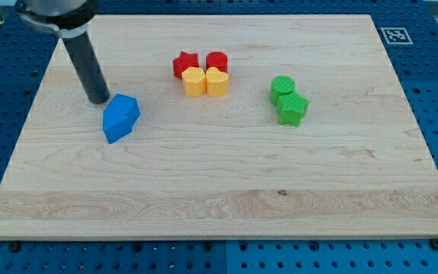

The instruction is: Push the blue cube bottom left to the yellow hexagon

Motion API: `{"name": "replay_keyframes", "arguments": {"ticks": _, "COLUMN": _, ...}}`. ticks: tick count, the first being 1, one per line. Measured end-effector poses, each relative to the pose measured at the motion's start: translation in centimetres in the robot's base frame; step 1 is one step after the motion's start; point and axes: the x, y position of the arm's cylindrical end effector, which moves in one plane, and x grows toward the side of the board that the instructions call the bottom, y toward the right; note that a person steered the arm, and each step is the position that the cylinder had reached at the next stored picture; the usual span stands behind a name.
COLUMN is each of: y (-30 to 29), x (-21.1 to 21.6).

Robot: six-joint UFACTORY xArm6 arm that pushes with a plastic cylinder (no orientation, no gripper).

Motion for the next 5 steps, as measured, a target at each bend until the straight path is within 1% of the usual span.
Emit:
{"name": "replay_keyframes", "arguments": {"ticks": 1, "y": 0.0, "x": 2.7}}
{"name": "replay_keyframes", "arguments": {"ticks": 5, "y": 4.0, "x": 3.0}}
